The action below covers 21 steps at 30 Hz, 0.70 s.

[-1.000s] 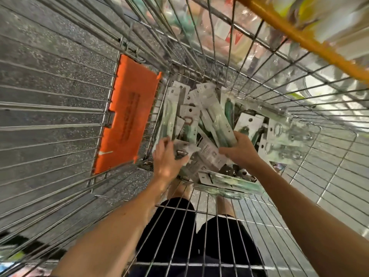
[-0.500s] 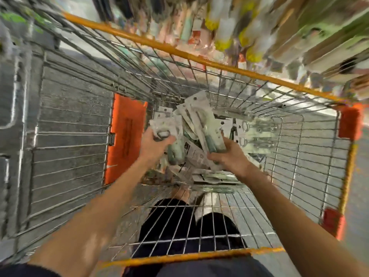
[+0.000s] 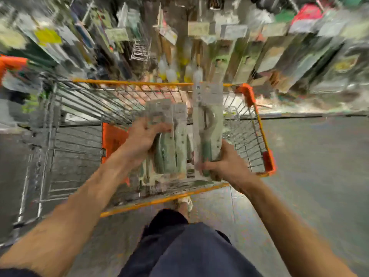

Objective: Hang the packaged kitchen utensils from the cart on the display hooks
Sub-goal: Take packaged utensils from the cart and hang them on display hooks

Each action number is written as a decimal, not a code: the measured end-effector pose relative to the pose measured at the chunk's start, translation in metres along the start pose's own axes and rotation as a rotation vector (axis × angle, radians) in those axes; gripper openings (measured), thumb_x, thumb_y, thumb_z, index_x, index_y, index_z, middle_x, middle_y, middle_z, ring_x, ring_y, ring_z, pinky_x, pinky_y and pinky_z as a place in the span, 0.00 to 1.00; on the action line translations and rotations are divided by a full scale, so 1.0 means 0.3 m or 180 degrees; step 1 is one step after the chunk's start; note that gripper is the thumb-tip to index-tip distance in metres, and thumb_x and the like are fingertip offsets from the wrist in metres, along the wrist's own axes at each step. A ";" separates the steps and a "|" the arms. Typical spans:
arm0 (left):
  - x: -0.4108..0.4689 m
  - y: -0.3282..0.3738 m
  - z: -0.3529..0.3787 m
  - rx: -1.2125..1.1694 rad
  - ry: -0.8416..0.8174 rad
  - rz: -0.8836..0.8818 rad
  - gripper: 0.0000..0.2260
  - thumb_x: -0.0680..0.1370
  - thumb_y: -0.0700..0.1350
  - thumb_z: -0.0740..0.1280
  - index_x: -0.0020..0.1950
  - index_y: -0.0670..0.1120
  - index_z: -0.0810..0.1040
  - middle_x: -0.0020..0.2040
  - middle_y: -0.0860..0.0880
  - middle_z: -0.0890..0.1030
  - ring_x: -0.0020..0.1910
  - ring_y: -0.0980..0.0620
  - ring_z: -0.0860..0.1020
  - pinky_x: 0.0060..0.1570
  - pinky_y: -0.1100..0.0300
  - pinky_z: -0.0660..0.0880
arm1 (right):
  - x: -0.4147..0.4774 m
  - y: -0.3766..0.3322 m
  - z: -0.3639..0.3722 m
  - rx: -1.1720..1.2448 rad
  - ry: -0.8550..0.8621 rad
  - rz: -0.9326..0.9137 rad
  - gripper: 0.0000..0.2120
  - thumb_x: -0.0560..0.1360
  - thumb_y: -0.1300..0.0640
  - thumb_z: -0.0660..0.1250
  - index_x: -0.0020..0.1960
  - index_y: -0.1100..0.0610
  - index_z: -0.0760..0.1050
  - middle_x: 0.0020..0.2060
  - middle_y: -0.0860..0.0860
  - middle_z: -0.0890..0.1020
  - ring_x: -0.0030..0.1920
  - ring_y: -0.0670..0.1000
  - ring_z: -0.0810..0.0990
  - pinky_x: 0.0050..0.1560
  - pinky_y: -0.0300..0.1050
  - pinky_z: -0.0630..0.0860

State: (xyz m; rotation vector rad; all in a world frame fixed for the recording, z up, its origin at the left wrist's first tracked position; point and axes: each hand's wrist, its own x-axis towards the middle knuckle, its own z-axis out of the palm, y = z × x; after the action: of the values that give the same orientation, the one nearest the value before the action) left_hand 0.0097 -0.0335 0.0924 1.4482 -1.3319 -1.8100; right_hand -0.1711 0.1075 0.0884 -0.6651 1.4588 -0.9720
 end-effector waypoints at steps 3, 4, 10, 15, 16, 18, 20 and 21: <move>-0.176 0.118 0.124 -0.0195 -0.0586 0.0231 0.12 0.68 0.40 0.74 0.50 0.48 0.80 0.47 0.44 0.84 0.47 0.45 0.83 0.50 0.47 0.80 | -0.215 -0.030 -0.046 0.0187 0.0194 -0.0264 0.26 0.65 0.72 0.75 0.55 0.51 0.72 0.43 0.55 0.84 0.40 0.53 0.84 0.31 0.44 0.77; -0.230 0.151 0.167 -0.0220 -0.0732 0.0333 0.13 0.67 0.38 0.74 0.49 0.49 0.80 0.44 0.46 0.85 0.44 0.47 0.83 0.47 0.48 0.81 | -0.282 -0.040 -0.063 0.0294 0.0271 -0.0337 0.27 0.64 0.70 0.76 0.56 0.51 0.72 0.45 0.57 0.84 0.42 0.58 0.83 0.33 0.48 0.78; -0.494 0.325 0.430 -0.0191 -0.1477 0.0728 0.12 0.69 0.35 0.71 0.51 0.43 0.78 0.41 0.48 0.86 0.40 0.51 0.85 0.37 0.58 0.81 | -0.621 -0.133 -0.211 0.0821 0.0666 -0.0794 0.22 0.62 0.62 0.77 0.52 0.46 0.77 0.40 0.51 0.84 0.41 0.61 0.76 0.41 0.58 0.72; -0.573 0.439 0.641 -0.0025 -0.1973 0.0822 0.16 0.66 0.36 0.71 0.52 0.43 0.78 0.43 0.46 0.87 0.42 0.49 0.85 0.37 0.59 0.81 | -0.790 -0.216 -0.359 0.1256 0.0864 -0.1177 0.21 0.65 0.67 0.72 0.58 0.65 0.76 0.50 0.60 0.85 0.46 0.55 0.86 0.45 0.48 0.83; -0.578 0.458 0.686 0.0005 -0.2034 0.0844 0.17 0.65 0.36 0.71 0.53 0.43 0.78 0.44 0.46 0.87 0.43 0.48 0.86 0.38 0.58 0.81 | -0.809 -0.224 -0.392 0.1279 0.0977 -0.1212 0.17 0.68 0.69 0.71 0.56 0.65 0.77 0.50 0.61 0.85 0.47 0.56 0.86 0.46 0.48 0.83; -0.573 0.492 0.777 0.0029 -0.2156 0.0881 0.17 0.65 0.36 0.72 0.54 0.44 0.79 0.46 0.46 0.87 0.43 0.49 0.86 0.39 0.58 0.82 | -0.833 -0.233 -0.473 0.1200 0.1304 -0.1274 0.13 0.71 0.72 0.70 0.54 0.63 0.78 0.48 0.60 0.86 0.46 0.57 0.86 0.45 0.48 0.83; -0.563 0.523 0.873 0.0046 -0.2281 0.0851 0.18 0.67 0.38 0.72 0.56 0.44 0.78 0.49 0.45 0.86 0.45 0.49 0.86 0.40 0.58 0.82 | -0.852 -0.247 -0.565 0.1101 0.1606 -0.1286 0.12 0.71 0.72 0.70 0.52 0.61 0.77 0.43 0.56 0.87 0.43 0.55 0.86 0.41 0.46 0.83; -0.552 0.536 0.925 0.0057 -0.2346 0.0844 0.19 0.67 0.39 0.72 0.57 0.44 0.78 0.50 0.44 0.86 0.46 0.49 0.85 0.41 0.58 0.82 | -0.858 -0.254 -0.618 0.1054 0.1714 -0.1299 0.11 0.71 0.72 0.70 0.51 0.61 0.76 0.40 0.55 0.87 0.41 0.53 0.86 0.38 0.44 0.83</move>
State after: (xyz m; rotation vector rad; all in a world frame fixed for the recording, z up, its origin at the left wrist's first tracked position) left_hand -0.2224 0.1429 0.3053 0.5547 -1.7670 -2.2308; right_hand -0.3284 0.3245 0.2744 -0.4803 1.5926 -1.7708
